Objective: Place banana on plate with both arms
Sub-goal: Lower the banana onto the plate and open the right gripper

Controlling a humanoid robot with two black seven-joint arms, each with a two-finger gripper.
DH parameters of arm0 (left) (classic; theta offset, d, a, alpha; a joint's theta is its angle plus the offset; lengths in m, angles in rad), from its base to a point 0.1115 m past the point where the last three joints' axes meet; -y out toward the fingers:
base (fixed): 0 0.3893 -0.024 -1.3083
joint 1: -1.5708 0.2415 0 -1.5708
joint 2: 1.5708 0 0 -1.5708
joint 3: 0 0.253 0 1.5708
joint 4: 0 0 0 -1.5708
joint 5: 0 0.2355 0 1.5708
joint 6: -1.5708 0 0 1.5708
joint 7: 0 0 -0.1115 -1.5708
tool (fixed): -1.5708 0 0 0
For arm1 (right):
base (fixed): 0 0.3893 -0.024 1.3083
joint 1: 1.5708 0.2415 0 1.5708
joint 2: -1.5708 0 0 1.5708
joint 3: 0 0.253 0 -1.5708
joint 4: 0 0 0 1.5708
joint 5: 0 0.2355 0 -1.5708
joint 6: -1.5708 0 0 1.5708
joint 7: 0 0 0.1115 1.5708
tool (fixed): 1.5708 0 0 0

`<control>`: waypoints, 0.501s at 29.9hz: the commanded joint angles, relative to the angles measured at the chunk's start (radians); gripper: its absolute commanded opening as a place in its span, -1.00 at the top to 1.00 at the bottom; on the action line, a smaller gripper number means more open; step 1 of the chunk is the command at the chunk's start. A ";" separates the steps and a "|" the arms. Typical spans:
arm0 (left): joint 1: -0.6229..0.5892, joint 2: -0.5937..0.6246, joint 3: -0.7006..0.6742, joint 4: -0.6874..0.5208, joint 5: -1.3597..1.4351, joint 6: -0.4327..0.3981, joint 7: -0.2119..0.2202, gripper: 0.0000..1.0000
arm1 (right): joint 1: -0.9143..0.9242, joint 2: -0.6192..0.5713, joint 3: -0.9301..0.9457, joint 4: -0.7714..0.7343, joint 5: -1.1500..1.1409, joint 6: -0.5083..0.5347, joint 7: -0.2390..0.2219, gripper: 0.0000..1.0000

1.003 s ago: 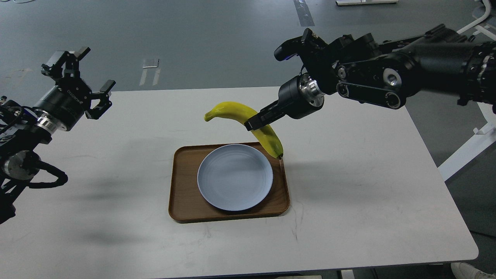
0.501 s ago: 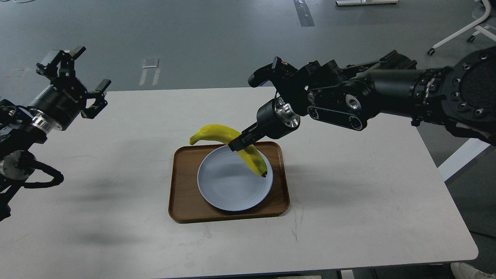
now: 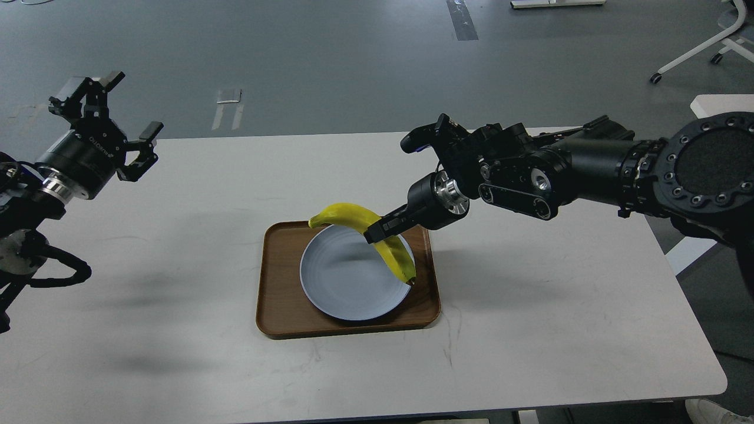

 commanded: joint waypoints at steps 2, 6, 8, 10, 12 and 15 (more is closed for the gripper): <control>0.001 0.000 -0.001 -0.001 0.000 0.000 0.000 -1.00 | -0.026 0.000 0.006 -0.004 0.043 -0.004 0.000 0.94; 0.001 0.000 -0.001 0.000 0.000 0.000 0.000 -1.00 | -0.034 0.000 0.008 -0.020 0.060 -0.004 0.000 0.82; 0.001 0.000 -0.003 0.000 0.000 0.000 0.000 -1.00 | -0.047 0.000 0.008 -0.021 0.060 -0.004 0.000 0.59; 0.001 0.000 -0.001 0.000 0.000 0.000 0.000 -1.00 | -0.060 0.000 0.003 -0.023 0.058 -0.004 0.000 0.50; 0.001 -0.002 -0.001 0.000 0.000 0.000 0.000 -1.00 | -0.069 0.000 0.005 -0.026 0.060 -0.004 0.000 0.48; 0.001 -0.002 -0.001 -0.001 0.000 0.000 0.000 -1.00 | -0.089 0.000 0.006 -0.029 0.060 -0.004 0.000 0.39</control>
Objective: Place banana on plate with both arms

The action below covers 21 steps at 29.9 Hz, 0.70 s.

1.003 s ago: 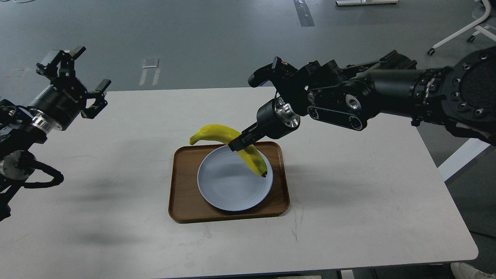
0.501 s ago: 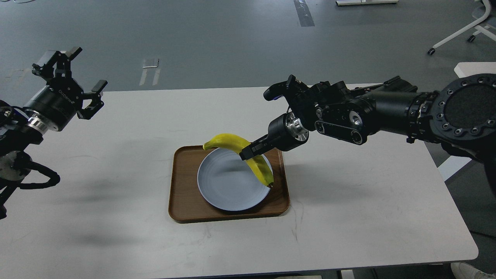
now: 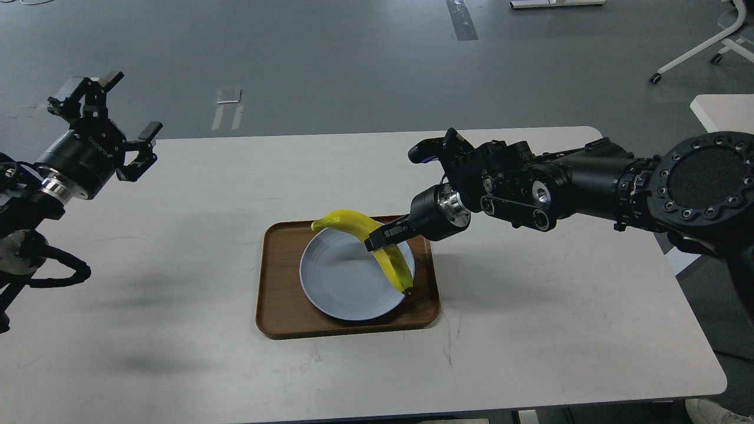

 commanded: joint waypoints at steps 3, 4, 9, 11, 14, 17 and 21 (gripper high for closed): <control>-0.001 -0.001 -0.001 0.000 0.000 0.000 0.000 -1.00 | -0.024 0.000 0.003 -0.002 0.002 0.000 0.000 0.34; -0.001 0.001 -0.001 0.000 0.000 0.000 0.000 -1.00 | -0.027 0.000 0.003 -0.002 0.002 0.000 0.000 0.25; -0.001 0.001 0.001 0.000 0.000 0.000 0.000 -1.00 | -0.035 0.000 0.004 -0.002 0.004 0.000 0.000 -0.23; -0.001 0.001 0.001 0.000 0.000 0.000 0.000 -1.00 | -0.035 0.000 0.006 -0.002 0.002 0.000 0.000 -0.26; -0.001 0.001 -0.001 0.000 0.000 0.000 0.000 -1.00 | -0.035 0.000 0.010 -0.005 0.004 0.000 0.000 -0.34; -0.003 0.001 -0.001 0.000 0.000 0.000 0.000 -1.00 | -0.032 0.000 0.013 -0.008 0.004 0.000 0.000 -0.39; -0.003 0.002 -0.001 0.000 0.000 0.000 0.000 -1.00 | 0.013 0.000 0.068 -0.032 0.031 0.002 0.000 -0.87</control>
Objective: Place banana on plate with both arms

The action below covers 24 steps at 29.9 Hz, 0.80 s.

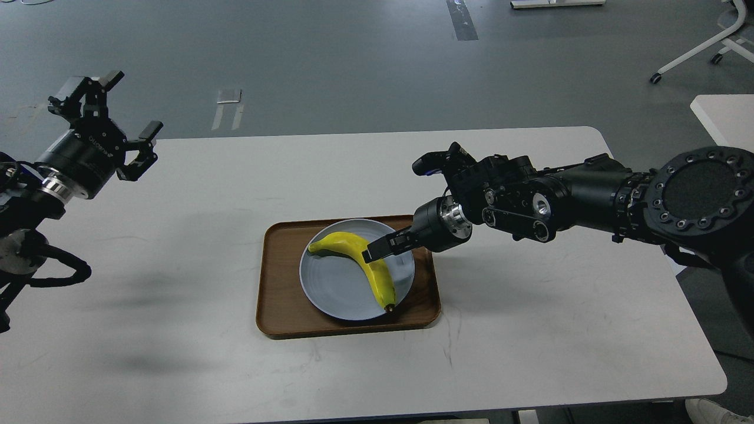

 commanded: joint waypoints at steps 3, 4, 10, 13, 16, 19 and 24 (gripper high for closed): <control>0.000 0.000 0.000 0.000 0.000 0.000 0.000 -1.00 | 0.050 0.000 0.130 -0.008 0.022 0.003 0.000 -0.95; 0.000 0.000 0.000 0.000 0.000 0.000 0.000 -1.00 | 0.050 0.000 0.155 -0.008 0.022 0.003 0.000 -0.95; 0.002 -0.001 0.001 0.000 0.000 0.000 0.000 -1.00 | -0.051 -0.178 0.440 -0.008 0.023 -0.002 0.000 -1.00; 0.003 -0.003 0.001 0.000 0.000 0.000 0.000 -1.00 | -0.160 -0.274 0.647 -0.012 0.023 -0.005 0.000 -1.00; 0.003 -0.009 0.003 0.000 0.000 0.000 0.000 -1.00 | -0.266 -0.311 0.817 -0.012 0.057 -0.011 0.000 -1.00; 0.006 -0.018 0.003 0.000 0.002 0.000 0.000 -1.00 | -0.384 -0.316 0.925 -0.022 0.195 -0.026 0.000 -1.00; 0.011 -0.041 0.004 0.003 0.002 0.000 0.000 -1.00 | -0.482 -0.315 0.986 -0.063 0.371 -0.077 0.000 -1.00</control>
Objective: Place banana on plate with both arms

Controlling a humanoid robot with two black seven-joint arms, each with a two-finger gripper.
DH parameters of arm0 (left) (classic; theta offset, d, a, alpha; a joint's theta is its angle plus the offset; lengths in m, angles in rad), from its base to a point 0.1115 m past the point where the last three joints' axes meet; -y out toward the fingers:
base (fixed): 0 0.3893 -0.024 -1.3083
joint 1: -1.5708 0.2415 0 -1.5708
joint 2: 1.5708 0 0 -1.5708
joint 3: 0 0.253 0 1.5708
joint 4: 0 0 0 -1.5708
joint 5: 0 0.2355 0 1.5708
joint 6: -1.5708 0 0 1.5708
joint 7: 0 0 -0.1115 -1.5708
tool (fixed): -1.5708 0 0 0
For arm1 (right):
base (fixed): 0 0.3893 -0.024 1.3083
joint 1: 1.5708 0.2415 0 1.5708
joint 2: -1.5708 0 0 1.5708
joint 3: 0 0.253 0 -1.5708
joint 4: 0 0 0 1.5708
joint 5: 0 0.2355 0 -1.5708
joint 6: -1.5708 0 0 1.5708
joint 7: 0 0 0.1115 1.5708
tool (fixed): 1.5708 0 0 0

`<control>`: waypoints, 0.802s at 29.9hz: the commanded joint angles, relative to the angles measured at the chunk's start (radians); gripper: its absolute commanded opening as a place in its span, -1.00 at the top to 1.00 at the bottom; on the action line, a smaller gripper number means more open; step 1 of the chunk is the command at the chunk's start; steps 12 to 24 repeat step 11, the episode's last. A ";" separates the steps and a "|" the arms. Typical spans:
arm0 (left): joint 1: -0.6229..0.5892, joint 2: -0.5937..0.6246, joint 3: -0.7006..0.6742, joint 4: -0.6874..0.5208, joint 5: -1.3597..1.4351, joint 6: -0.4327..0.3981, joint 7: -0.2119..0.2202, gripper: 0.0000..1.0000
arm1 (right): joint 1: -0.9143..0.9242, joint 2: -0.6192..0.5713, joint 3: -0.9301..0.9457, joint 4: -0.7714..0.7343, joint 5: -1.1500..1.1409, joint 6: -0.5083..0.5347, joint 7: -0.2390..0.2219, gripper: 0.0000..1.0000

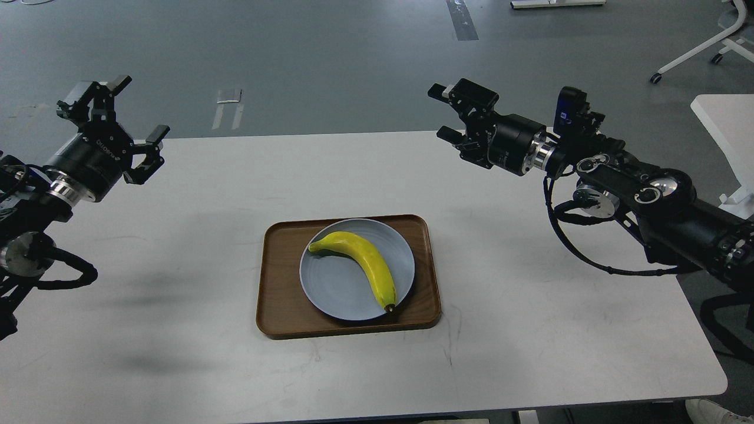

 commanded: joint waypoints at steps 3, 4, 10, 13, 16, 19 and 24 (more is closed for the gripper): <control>0.002 -0.030 0.000 0.006 0.002 0.000 0.000 -1.00 | -0.102 0.011 0.097 -0.028 0.129 -0.047 0.000 -1.00; 0.002 -0.035 0.001 0.006 0.002 0.000 0.000 -1.00 | -0.123 0.013 0.122 -0.030 0.129 -0.052 0.000 -1.00; 0.005 -0.050 0.003 0.009 0.014 0.000 0.000 -1.00 | -0.179 0.011 0.141 -0.028 0.129 -0.052 0.000 -1.00; 0.005 -0.052 0.003 0.009 0.014 0.000 0.000 -1.00 | -0.180 0.009 0.141 -0.028 0.129 -0.050 0.000 -1.00; 0.005 -0.052 0.003 0.009 0.014 0.000 0.000 -1.00 | -0.180 0.009 0.141 -0.028 0.129 -0.050 0.000 -1.00; 0.005 -0.052 0.003 0.009 0.014 0.000 0.000 -1.00 | -0.180 0.009 0.141 -0.028 0.129 -0.050 0.000 -1.00; 0.005 -0.052 0.003 0.009 0.014 0.000 0.000 -1.00 | -0.180 0.009 0.141 -0.028 0.129 -0.050 0.000 -1.00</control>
